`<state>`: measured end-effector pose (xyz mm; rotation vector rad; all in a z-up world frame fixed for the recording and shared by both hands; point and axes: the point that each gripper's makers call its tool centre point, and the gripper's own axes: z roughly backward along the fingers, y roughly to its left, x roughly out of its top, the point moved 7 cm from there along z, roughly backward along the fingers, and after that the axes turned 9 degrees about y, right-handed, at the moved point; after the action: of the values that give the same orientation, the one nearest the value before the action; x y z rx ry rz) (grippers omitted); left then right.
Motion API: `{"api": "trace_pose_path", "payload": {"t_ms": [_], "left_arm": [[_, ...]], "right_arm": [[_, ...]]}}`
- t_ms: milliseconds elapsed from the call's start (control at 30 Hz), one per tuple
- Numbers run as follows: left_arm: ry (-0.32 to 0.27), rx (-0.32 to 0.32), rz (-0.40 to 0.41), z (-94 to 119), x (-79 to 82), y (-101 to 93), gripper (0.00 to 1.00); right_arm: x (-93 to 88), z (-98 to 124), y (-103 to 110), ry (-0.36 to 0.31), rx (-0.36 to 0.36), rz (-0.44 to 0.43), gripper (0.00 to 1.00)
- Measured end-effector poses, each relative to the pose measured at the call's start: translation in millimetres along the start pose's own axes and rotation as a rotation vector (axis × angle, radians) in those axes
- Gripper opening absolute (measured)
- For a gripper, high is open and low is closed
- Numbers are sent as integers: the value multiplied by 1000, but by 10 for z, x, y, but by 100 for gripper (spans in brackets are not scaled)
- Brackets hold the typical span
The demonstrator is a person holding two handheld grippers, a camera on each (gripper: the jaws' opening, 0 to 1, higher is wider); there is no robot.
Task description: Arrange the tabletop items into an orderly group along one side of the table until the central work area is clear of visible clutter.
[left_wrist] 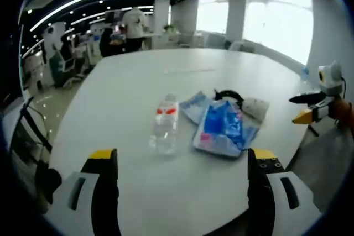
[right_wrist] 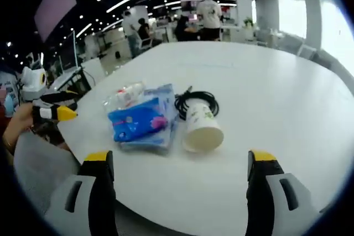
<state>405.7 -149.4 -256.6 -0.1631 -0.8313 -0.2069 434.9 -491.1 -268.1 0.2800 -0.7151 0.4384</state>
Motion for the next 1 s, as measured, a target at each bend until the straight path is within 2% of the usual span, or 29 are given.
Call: {"api": "trace_pose_path", "payload": {"t_ms": [367, 567, 1000], "left_arm": [[12, 14, 49, 16, -35, 63, 93], [-17, 15, 46, 36, 1, 53, 93], [-2, 31, 34, 32, -17, 68, 94]], "right_arm": [[1, -1, 21, 2, 2, 17, 99], [1, 10, -14, -1, -8, -1, 99], [-2, 16, -14, 1, -12, 2, 99]]}}
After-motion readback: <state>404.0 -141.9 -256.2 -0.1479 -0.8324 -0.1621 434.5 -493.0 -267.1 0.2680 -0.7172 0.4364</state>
